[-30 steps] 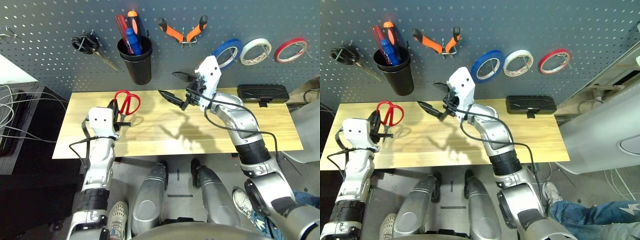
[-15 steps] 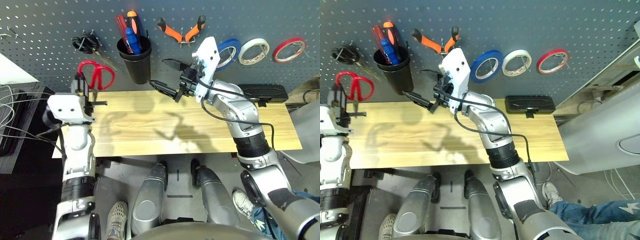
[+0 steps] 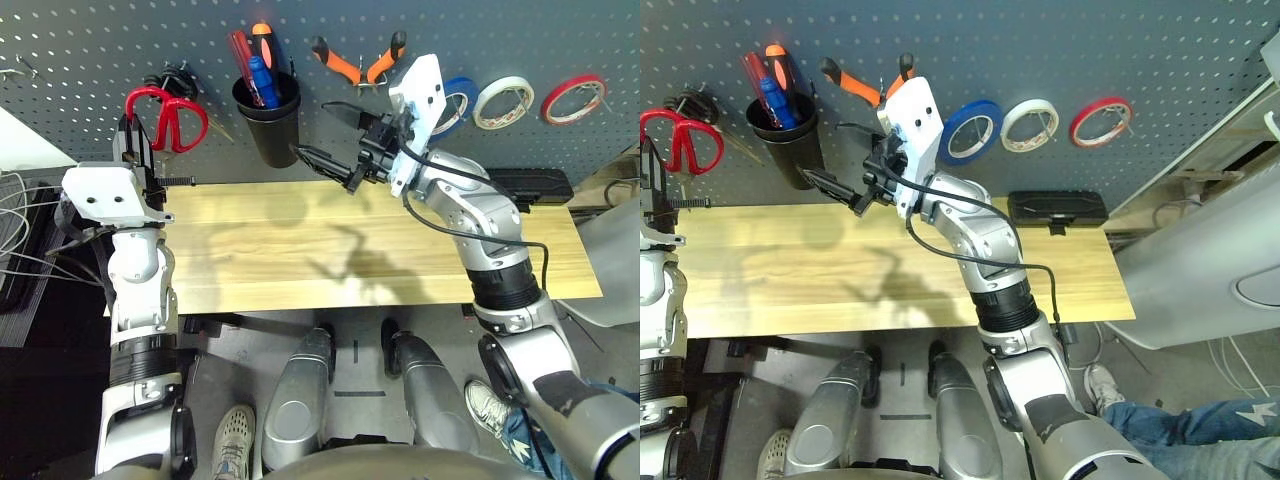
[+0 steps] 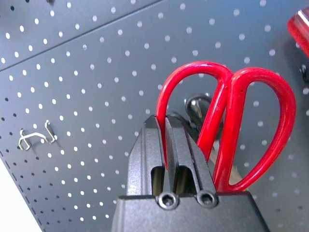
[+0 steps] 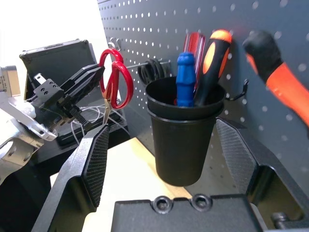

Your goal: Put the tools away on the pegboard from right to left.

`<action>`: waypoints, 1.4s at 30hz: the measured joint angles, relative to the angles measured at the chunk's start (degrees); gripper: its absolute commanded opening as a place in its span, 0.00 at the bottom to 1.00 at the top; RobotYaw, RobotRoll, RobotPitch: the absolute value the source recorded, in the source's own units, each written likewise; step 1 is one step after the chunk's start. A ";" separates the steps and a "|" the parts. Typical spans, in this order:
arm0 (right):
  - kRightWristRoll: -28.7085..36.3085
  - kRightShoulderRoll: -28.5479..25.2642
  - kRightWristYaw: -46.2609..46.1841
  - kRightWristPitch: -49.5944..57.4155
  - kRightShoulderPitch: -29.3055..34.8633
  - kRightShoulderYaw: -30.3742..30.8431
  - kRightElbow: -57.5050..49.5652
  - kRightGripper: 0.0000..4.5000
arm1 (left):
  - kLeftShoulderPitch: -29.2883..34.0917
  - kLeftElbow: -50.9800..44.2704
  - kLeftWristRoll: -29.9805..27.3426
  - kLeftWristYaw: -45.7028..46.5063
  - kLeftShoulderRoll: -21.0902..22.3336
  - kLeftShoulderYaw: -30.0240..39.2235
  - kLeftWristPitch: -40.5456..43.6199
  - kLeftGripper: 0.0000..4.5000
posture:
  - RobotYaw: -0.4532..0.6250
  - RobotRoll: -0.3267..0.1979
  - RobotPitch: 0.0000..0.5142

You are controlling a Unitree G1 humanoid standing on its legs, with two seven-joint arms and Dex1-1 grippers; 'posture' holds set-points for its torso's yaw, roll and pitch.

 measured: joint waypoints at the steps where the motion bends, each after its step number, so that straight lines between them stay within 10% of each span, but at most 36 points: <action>1: 0.01 0.01 -0.17 0.08 0.00 -0.07 0.01 1.00 | -0.26 0.00 -0.01 0.03 0.00 0.00 0.45 0.00 | 0.55 0.62 0.50; 15: -0.06 0.43 -2.37 0.50 -0.14 -0.20 0.17 1.00 | -4.36 6.57 -2.95 -2.03 1.11 -0.03 8.60 0.00 | 0.55 0.62 0.51; 28: -2.16 1.24 -10.10 -3.92 5.98 -3.36 9.16 1.00 | -0.78 11.74 1.67 -8.74 2.37 -7.71 -2.36 0.99 | 0.55 0.62 0.54; 42: -8.22 -1.93 -22.12 -8.26 13.02 -9.45 26.60 1.00 | 2.95 19.31 3.70 -12.93 -1.79 -14.84 1.97 0.99 | 0.53 0.62 0.54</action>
